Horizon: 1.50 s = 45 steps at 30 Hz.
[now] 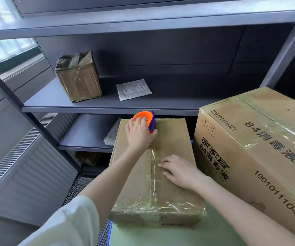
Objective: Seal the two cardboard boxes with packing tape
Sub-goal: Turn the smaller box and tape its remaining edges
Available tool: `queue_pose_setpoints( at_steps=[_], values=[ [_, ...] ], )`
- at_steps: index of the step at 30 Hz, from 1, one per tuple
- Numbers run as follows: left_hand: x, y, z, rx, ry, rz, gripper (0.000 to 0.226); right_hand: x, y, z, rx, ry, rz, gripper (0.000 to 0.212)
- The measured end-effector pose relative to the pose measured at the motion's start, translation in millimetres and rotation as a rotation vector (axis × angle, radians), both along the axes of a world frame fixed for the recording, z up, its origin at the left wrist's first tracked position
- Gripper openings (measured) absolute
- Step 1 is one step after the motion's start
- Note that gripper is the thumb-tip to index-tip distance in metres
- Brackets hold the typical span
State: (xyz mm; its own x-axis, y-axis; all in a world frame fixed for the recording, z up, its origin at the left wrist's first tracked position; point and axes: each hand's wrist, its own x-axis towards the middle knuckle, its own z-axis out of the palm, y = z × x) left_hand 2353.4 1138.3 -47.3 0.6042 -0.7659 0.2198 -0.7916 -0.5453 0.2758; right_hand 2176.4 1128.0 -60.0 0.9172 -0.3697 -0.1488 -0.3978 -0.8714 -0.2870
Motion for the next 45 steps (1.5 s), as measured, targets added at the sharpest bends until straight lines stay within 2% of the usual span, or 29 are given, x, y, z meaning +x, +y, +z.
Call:
queue_pose_setpoints(
  at_steps=[3, 6, 9, 12, 15, 18, 20, 22, 24, 28, 30, 32, 34, 38, 41, 43, 45],
  values=[
    [4.6, -14.2, -3.8, 0.146, -0.078, -0.026, 0.05, 1.7, -6.7, -1.8, 0.033, -0.022, -0.008, 0.04],
    [8.7, -19.7, -5.1, 0.154, -0.122, -0.047, 0.037, 1.6, -13.4, -1.3, 0.047, -0.041, -0.004, 0.039],
    [16.4, -19.3, -1.5, 0.141, 0.021, -0.162, 0.038, 2.4, -19.3, 1.4, 0.016, -0.143, -0.034, 0.04],
    [21.1, -7.9, 4.9, 0.15, 0.132, -0.36, 0.04, 10.1, -26.2, 10.0, -0.172, -0.285, -0.095, 0.043],
    [18.7, 12.6, 8.3, 0.165, 0.109, -0.513, 0.036, 25.8, -31.4, 22.6, -0.35, -0.315, -0.073, 0.064],
    [14.1, 32.4, 15.3, 0.159, 0.035, -0.602, 0.039, 40.6, -31.7, 26.0, -0.407, -0.183, -0.041, 0.089],
    [11.1, 44.1, 22.2, 0.093, 0.12, -0.626, 0.041, 43.3, -28.6, 21.2, -0.453, -0.15, -0.02, 0.097],
    [7.5, 55.6, 31.3, 0.061, 0.3, -0.573, 0.047, 38.9, -25.3, 17.2, -0.494, -0.194, 0.013, 0.102],
    [3.9, 64.7, 39.5, 0.068, 0.418, -0.547, 0.049, 33.5, -20.8, 14.4, -0.554, -0.29, 0.027, 0.097],
    [-0.3, 78.0, 56.8, 0.107, 0.54, -0.578, 0.045, 24.2, -11.8, 8.4, -0.663, -0.589, 0.046, 0.076],
    [0.7, 83.1, 64.8, 0.102, 0.605, -0.592, 0.043, 21.6, -5.4, 9.6, -0.698, -0.671, 0.065, 0.064],
    [2.5, 88.0, 71.0, 0.108, 0.64, -0.616, 0.042, 20.1, 3.0, 14.0, -0.753, -0.743, 0.058, 0.038],
    [3.5, 92.0, 74.0, 0.112, 0.636, -0.633, 0.042, 18.8, 12.7, 17.6, -0.746, -0.755, 0.038, 0.029],
    [2.6, 100.0, 69.7, 0.108, 0.664, -0.618, 0.037, 13.1, 22.2, 13.9, -0.716, -0.697, 0.046, 0.035],
    [8.6, 110.0, 62.7, -0.075, 0.677, -0.505, 0.019, 8.4, 22.5, 13.8, -0.675, -0.674, 0.002, 0.031],
    [16.6, 118.8, 54.9, -0.196, 0.859, -0.308, 0.023, 3.2, 22.2, 13.8, -0.589, -0.652, -0.029, 0.046],
    [18.9, 129.0, 46.2, -0.268, 1.211, -0.105, 0.029, -2.1, 22.6, 15.2, -0.509, -0.609, -0.051, 0.059]
  ],
)
